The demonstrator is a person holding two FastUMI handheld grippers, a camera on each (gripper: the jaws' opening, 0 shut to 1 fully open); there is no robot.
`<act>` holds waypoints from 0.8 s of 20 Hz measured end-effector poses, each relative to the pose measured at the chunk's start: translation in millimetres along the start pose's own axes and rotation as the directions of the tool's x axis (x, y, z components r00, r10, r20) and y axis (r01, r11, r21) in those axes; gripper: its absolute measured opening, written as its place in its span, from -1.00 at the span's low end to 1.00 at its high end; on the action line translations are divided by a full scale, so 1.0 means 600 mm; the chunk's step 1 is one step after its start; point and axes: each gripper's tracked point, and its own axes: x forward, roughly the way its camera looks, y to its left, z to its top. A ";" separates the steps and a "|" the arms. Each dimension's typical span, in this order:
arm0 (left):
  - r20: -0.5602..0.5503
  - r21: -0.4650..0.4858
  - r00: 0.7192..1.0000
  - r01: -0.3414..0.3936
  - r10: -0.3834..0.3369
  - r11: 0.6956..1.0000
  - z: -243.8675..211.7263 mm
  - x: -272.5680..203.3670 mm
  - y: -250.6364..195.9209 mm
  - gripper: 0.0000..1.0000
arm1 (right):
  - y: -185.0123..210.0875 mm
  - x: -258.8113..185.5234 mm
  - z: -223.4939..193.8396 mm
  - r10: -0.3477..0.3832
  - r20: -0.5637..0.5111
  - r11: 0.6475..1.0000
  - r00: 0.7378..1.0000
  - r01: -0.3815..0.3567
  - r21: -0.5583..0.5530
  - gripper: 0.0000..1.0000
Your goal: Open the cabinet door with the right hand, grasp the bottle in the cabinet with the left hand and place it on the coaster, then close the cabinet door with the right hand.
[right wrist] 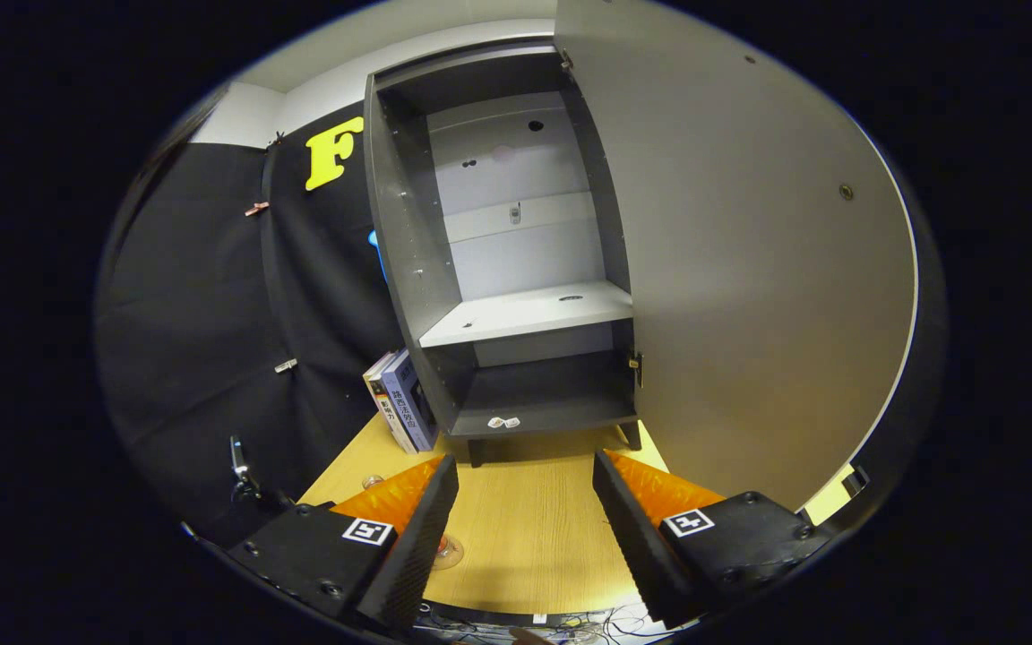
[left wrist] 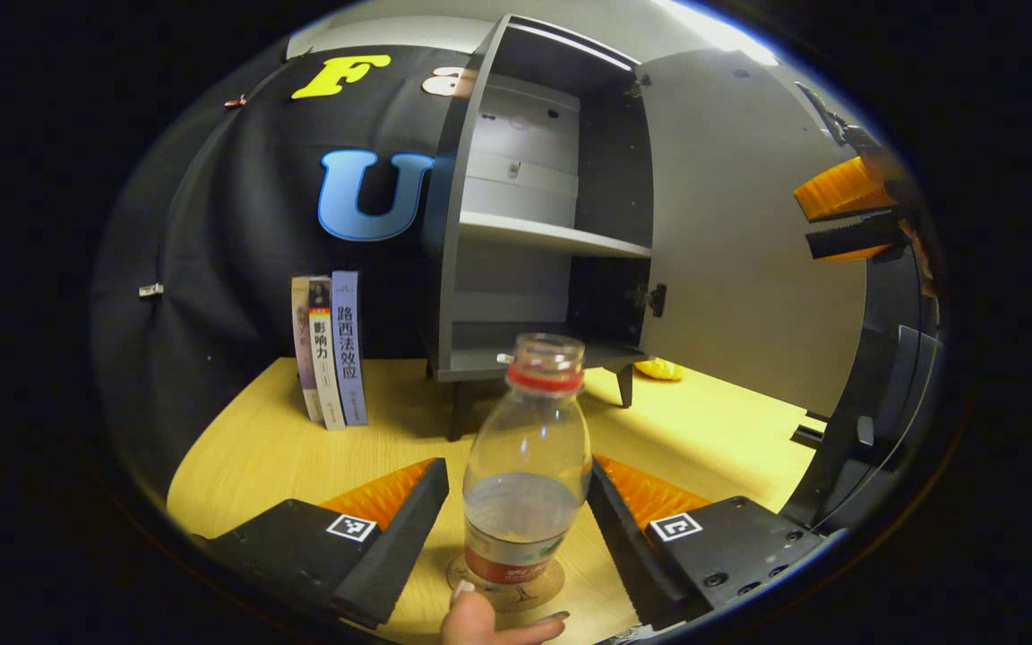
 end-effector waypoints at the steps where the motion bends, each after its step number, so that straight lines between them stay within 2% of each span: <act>1: 0.014 0.014 1.000 0.006 -0.006 1.000 0.019 -0.002 -0.002 0.91 | -0.001 -0.003 0.008 -0.002 0.007 1.000 1.000 0.002 -0.002 0.87; 5: 0.067 0.038 0.997 0.039 -0.041 0.999 0.106 -0.014 -0.024 0.90 | -0.005 -0.031 0.048 -0.017 0.055 0.999 0.998 0.019 -0.035 0.87; 8: 0.104 0.043 0.992 0.069 -0.073 0.997 0.189 -0.036 -0.055 0.89 | -0.023 -0.077 0.086 -0.054 0.098 0.993 0.994 0.064 -0.097 0.87; 11: 0.106 -0.038 0.982 0.159 -0.154 0.987 0.252 -0.066 -0.113 0.90 | -0.047 -0.147 0.130 -0.098 0.165 0.987 0.981 0.118 -0.113 0.87; 12: 0.106 -0.061 0.976 0.197 -0.190 0.978 0.271 -0.077 -0.134 0.89 | -0.058 -0.170 0.139 -0.114 0.179 0.985 0.977 0.134 -0.106 0.67; 13: 0.116 -0.064 0.969 0.228 -0.219 0.972 0.292 -0.087 -0.158 0.89 | -0.078 -0.193 0.149 -0.145 0.194 0.981 0.970 0.167 -0.098 0.87; 14: 0.123 -0.048 0.966 0.236 -0.229 0.971 0.311 -0.090 -0.172 0.89 | -0.104 -0.214 0.162 -0.183 0.213 0.975 0.960 0.204 -0.084 0.85; 15: 0.122 -0.017 0.964 0.239 -0.235 0.971 0.320 -0.089 -0.183 0.84 | -0.130 -0.235 0.174 -0.220 0.233 0.969 0.947 0.240 -0.063 0.93; 16: 0.123 0.017 0.962 0.245 -0.245 0.969 0.332 -0.084 -0.197 0.89 | -0.158 -0.255 0.186 -0.261 0.255 0.959 0.931 0.281 -0.043 0.75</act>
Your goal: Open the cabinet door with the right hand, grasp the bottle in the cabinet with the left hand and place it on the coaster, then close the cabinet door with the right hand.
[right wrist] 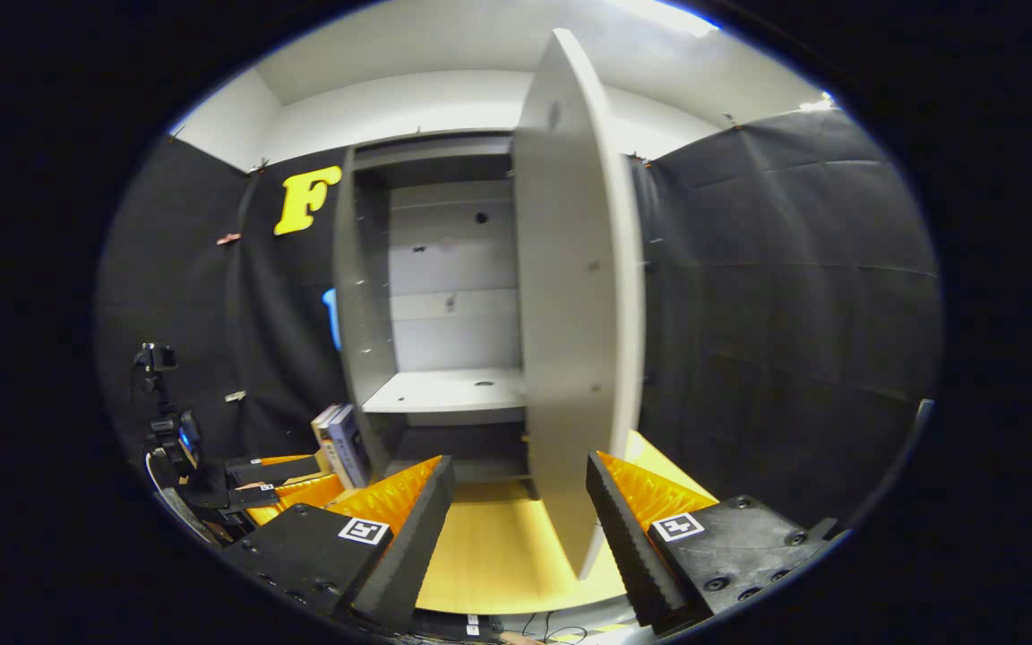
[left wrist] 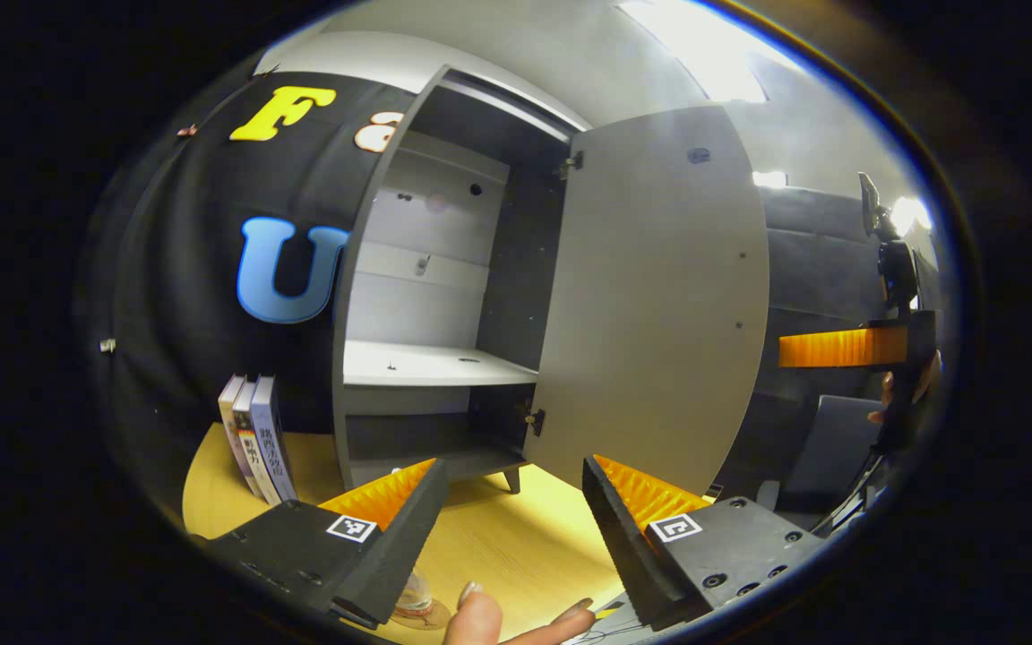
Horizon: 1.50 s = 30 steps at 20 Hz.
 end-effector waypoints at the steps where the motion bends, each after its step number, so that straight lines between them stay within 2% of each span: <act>1: 0.004 0.027 1.000 0.014 -0.015 1.000 0.006 0.011 -0.015 0.89 | -0.034 -0.002 0.011 -0.046 0.020 0.999 0.999 0.046 0.005 0.82; 2: 0.006 0.040 0.999 0.038 -0.039 0.998 0.010 0.023 -0.034 0.89 | -0.065 -0.001 0.019 -0.080 0.034 0.997 0.996 0.080 0.007 0.82; 3: -0.001 0.037 0.997 0.071 -0.071 0.997 0.005 0.040 -0.056 0.89 | -0.093 0.003 0.028 -0.105 0.049 0.994 0.993 0.105 0.006 0.72; 4: -0.014 0.028 0.994 0.109 -0.109 0.994 0.000 0.054 -0.083 0.89 | -0.119 0.013 0.040 -0.127 0.067 0.992 0.990 0.127 0.004 0.83; 5: -0.023 0.026 0.990 0.140 -0.140 0.990 -0.014 0.080 -0.105 0.89 | -0.139 0.024 0.049 -0.135 0.084 0.991 0.987 0.135 0.006 0.66; 6: -0.023 0.034 0.988 0.151 -0.150 0.988 -0.011 0.092 -0.123 0.86 | -0.149 0.039 0.060 -0.128 0.095 0.992 0.987 0.128 0.008 0.67; 7: -0.019 0.044 0.987 0.160 -0.159 0.986 0.005 0.095 -0.138 0.89 | -0.155 0.054 0.068 -0.111 0.107 0.994 0.988 0.111 0.007 0.86; 9: 0.005 0.036 0.985 0.170 -0.170 0.985 0.015 0.121 -0.162 0.88 | -0.157 0.084 0.081 -0.059 0.119 0.998 0.991 0.059 0.004 0.86; 10: 0.012 0.026 0.986 0.164 -0.164 0.986 0.020 0.133 -0.165 0.86 | -0.148 0.094 0.088 -0.020 0.116 1.000 0.993 0.020 0.005 1.00; 11: 0.012 0.024 0.989 0.150 -0.150 0.988 0.020 0.144 -0.159 0.89 | -0.138 0.103 0.089 0.029 0.113 1.000 0.993 -0.030 0.005 0.87; 12: 0.017 0.033 0.992 0.123 -0.124 0.992 0.024 0.153 -0.148 0.89 | -0.133 0.114 0.088 0.067 0.104 0.998 0.992 -0.067 -0.002 0.87; 13: 0.026 0.043 0.995 0.091 -0.092 0.995 0.025 0.160 -0.136 0.90 | -0.133 0.122 0.083 0.097 0.090 0.995 0.991 -0.095 -0.021 0.67; 14: 0.030 0.052 0.997 0.067 -0.069 0.996 0.027 0.165 -0.125 0.84 | -0.131 0.129 0.079 0.129 0.079 0.992 0.989 -0.127 -0.030 0.82; 15: 0.033 0.056 0.998 0.045 -0.047 0.997 0.025 0.174 -0.115 0.89 | -0.119 0.130 0.079 0.164 0.066 0.986 0.984 -0.163 -0.025 0.67; 16: 0.035 0.054 0.999 0.020 -0.022 0.998 0.026 0.179 -0.103 0.89 | -0.115 0.130 0.081 0.185 0.065 0.983 0.981 -0.184 -0.023 0.85; 17: 0.028 0.054 1.000 0.001 -0.002 0.999 0.024 0.180 -0.092 0.89 | -0.105 0.132 0.079 0.205 0.051 0.979 0.977 -0.205 -0.016 0.80; 18: 0.028 0.057 0.999 -0.022 0.021 0.998 0.028 0.178 -0.080 0.89 | -0.092 0.128 0.075 0.225 0.044 0.974 0.973 -0.225 -0.009 0.92; 19: 0.033 0.062 0.999 -0.042 0.040 0.997 0.034 0.175 -0.065 0.90 | -0.074 0.126 0.073 0.248 0.035 0.969 0.968 -0.248 -0.004 0.83; 23: 0.046 0.071 0.997 -0.072 0.069 0.995 0.047 0.138 -0.023 0.89 | 0.025 0.120 0.064 0.334 0.023 0.943 0.942 -0.333 -0.009 0.86; 27: 0.048 0.072 0.992 -0.123 0.120 0.990 0.049 0.081 0.036 0.89 | 0.133 0.120 0.044 0.435 0.015 0.901 0.900 -0.435 -0.007 0.86; 30: 0.044 0.060 0.985 -0.169 0.166 0.984 0.052 0.034 0.077 0.89 | 0.171 0.131 0.036 0.483 0.005 0.875 0.876 -0.483 0.019 0.86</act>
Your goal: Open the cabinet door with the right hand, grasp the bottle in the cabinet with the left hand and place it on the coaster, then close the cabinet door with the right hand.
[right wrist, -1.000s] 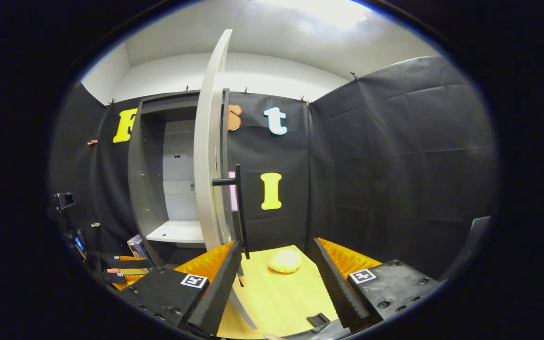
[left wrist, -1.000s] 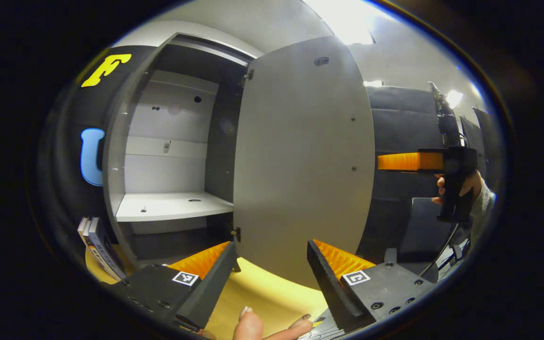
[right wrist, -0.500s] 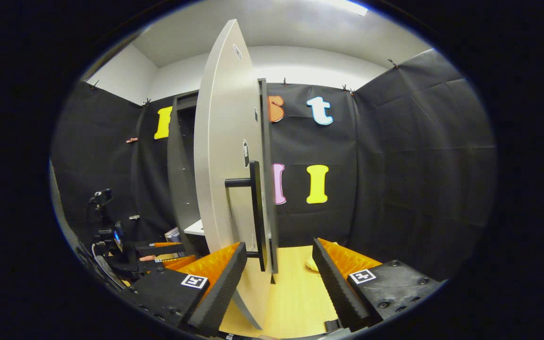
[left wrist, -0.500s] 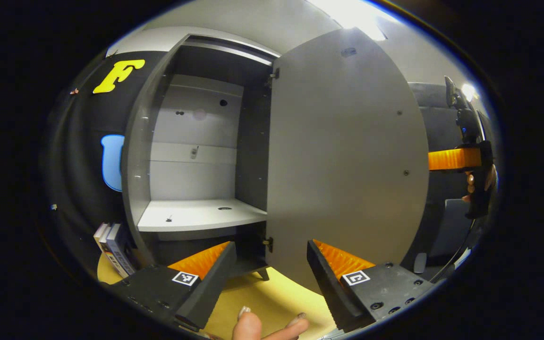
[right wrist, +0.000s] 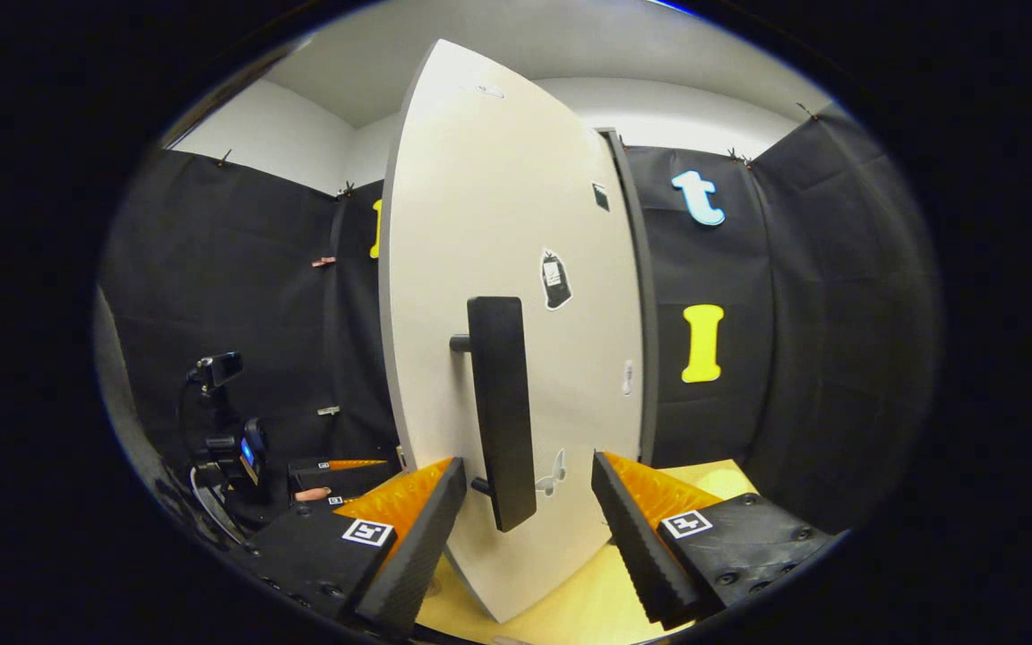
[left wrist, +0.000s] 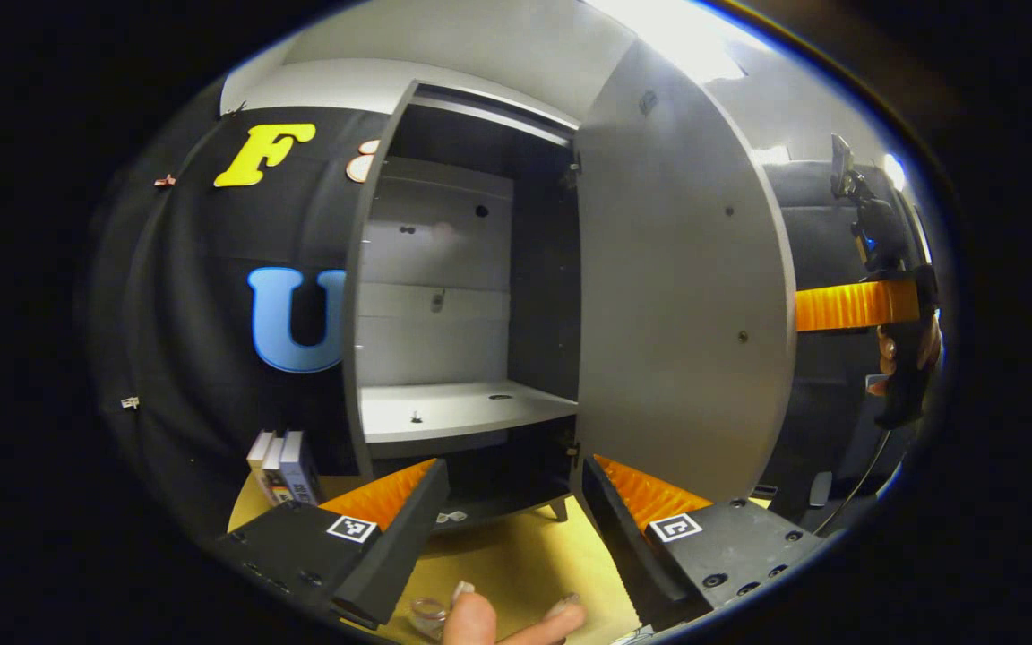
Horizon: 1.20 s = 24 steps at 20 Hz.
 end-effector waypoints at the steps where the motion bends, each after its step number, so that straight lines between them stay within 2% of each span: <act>1: -0.003 -0.001 1.000 -0.019 0.019 1.000 0.001 -0.014 0.015 0.89 | 0.001 0.003 -0.005 -0.002 -0.007 1.000 1.000 0.002 0.008 0.86; 8: -0.005 -0.011 0.992 -0.125 0.125 0.992 0.005 -0.084 0.090 0.89 | 0.010 0.030 0.001 -0.031 0.008 0.999 0.999 0.031 0.013 0.86; 11: -0.001 -0.029 0.988 -0.158 0.158 0.987 0.008 -0.116 0.109 0.89 | 0.030 0.057 0.000 -0.006 0.015 1.000 1.000 0.006 0.002 0.85; 14: -0.001 -0.026 0.981 -0.194 0.194 0.981 0.011 -0.142 0.132 0.89 | 0.076 0.102 -0.018 0.014 0.008 1.000 1.000 -0.014 -0.006 0.86; 17: 0.000 -0.038 0.975 -0.223 0.224 0.974 0.017 -0.156 0.149 0.89 | 0.093 0.108 -0.024 0.032 0.017 0.999 0.999 -0.032 -0.012 0.87; 24: 0.043 -0.056 0.954 -0.295 0.297 0.954 0.051 -0.125 0.109 0.89 | -0.034 0.097 -0.007 -0.074 0.128 0.992 0.989 0.086 -0.094 0.86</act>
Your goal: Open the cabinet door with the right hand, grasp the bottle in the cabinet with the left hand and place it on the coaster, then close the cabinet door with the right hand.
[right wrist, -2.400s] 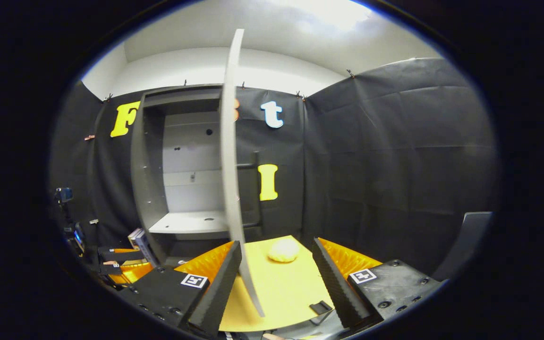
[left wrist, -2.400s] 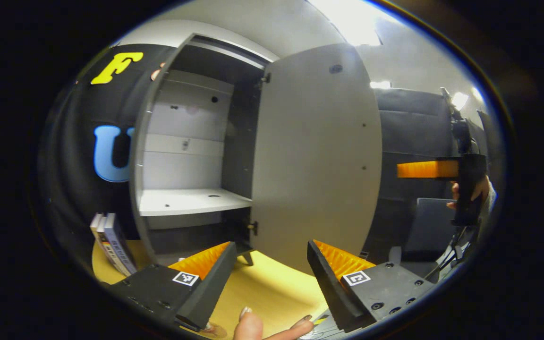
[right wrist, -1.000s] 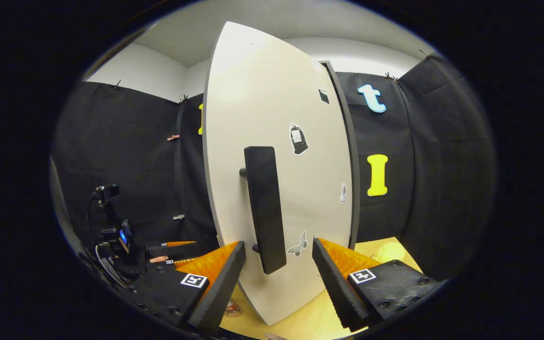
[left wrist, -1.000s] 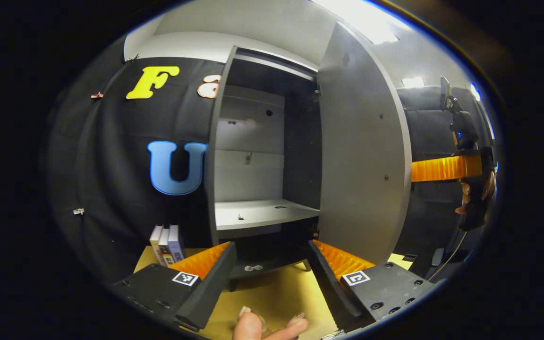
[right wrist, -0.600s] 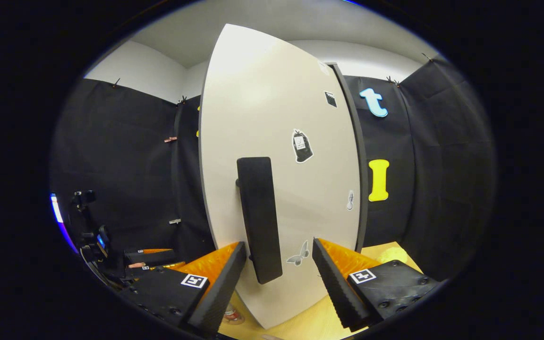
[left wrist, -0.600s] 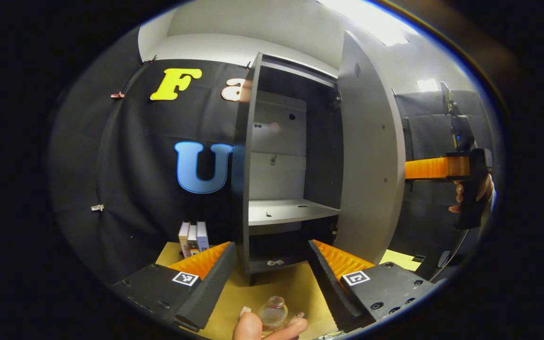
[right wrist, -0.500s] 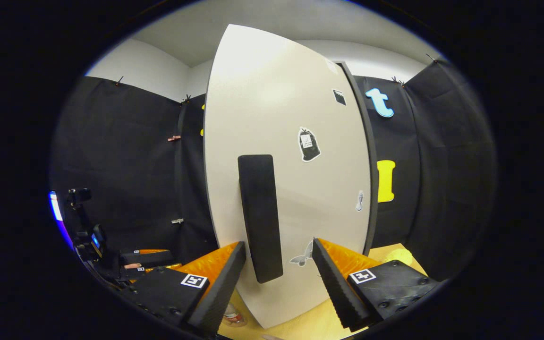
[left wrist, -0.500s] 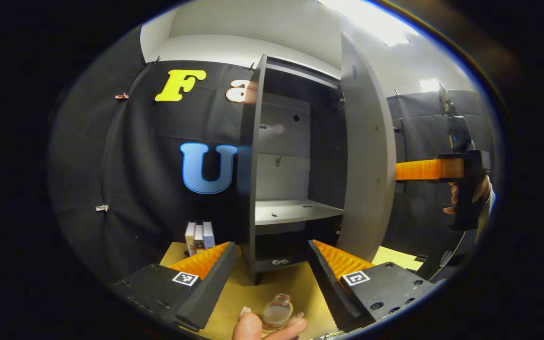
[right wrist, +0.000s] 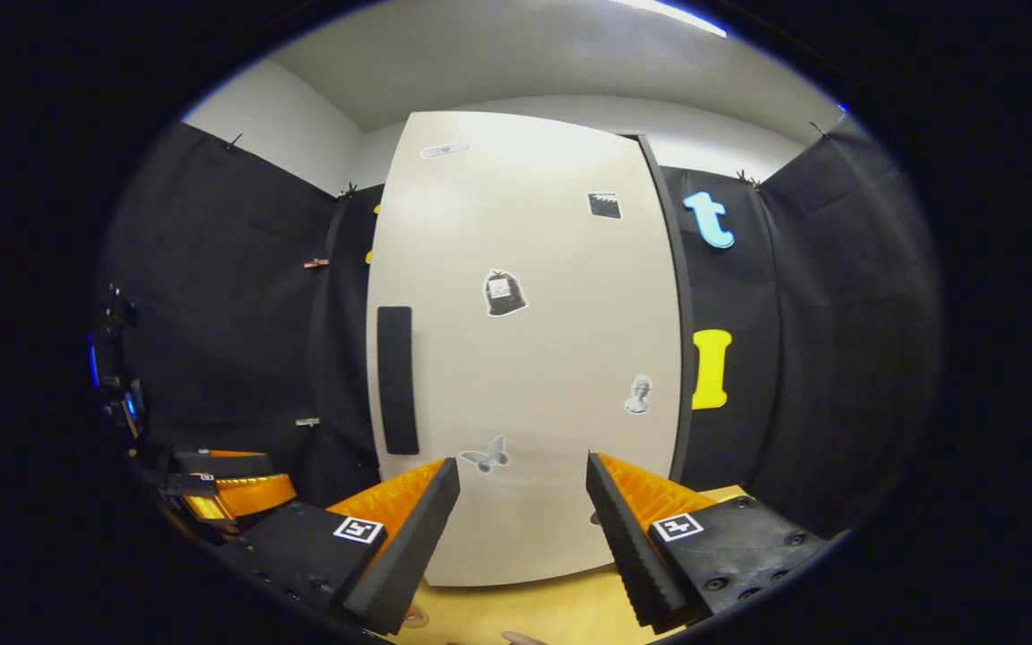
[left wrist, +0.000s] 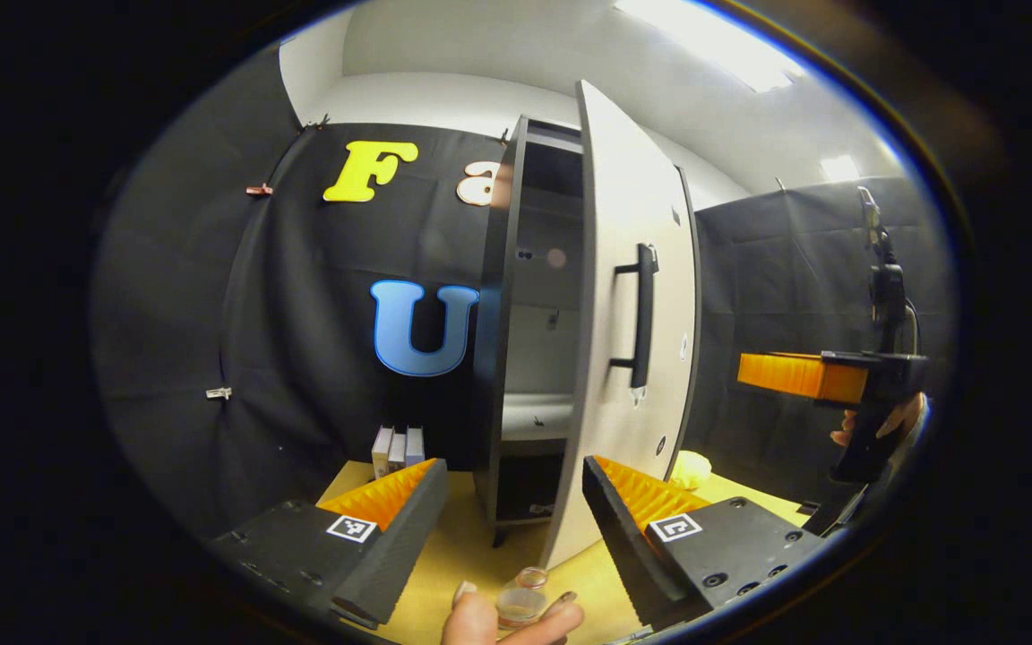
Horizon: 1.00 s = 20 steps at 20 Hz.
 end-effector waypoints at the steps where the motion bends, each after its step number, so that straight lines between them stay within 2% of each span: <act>1: 0.008 0.001 1.000 -0.007 0.007 1.000 0.003 0.009 -0.017 0.89 | -0.022 0.002 -0.007 -0.023 -0.003 0.999 1.000 0.023 -0.031 0.85; 4: 0.017 -0.004 1.000 -0.006 0.006 1.000 0.007 0.038 -0.070 0.89 | -0.053 0.007 -0.032 -0.026 -0.022 0.995 0.999 0.024 -0.097 0.86; 7: 0.045 -0.001 0.999 0.007 -0.007 1.000 0.015 0.060 -0.114 0.89 | -0.061 0.019 -0.035 -0.009 -0.040 0.999 0.999 0.006 -0.052 0.86; 9: 0.033 0.010 0.999 0.012 -0.012 1.000 0.012 0.071 -0.136 0.84 | -0.075 0.020 -0.023 -0.018 -0.009 1.000 1.000 0.017 -0.021 0.86; 10: 0.034 0.018 0.999 0.013 -0.014 1.000 0.015 0.074 -0.147 0.89 | -0.080 0.020 -0.020 -0.020 -0.006 1.000 1.000 0.020 -0.009 0.86; 12: 0.039 0.018 0.999 0.018 -0.019 1.000 0.019 0.080 -0.170 0.84 | -0.092 0.020 -0.013 -0.018 -0.014 1.000 1.000 0.018 -0.009 0.86; 15: 0.034 -0.010 0.997 0.065 -0.065 0.998 0.013 0.090 -0.205 0.89 | -0.123 0.016 0.008 -0.055 0.007 0.998 0.998 0.056 -0.025 0.86; 20: 0.035 -0.013 0.995 0.093 -0.093 0.996 0.011 0.098 -0.230 0.89 | -0.128 0.012 0.017 -0.048 0.014 0.998 0.999 0.048 -0.034 0.85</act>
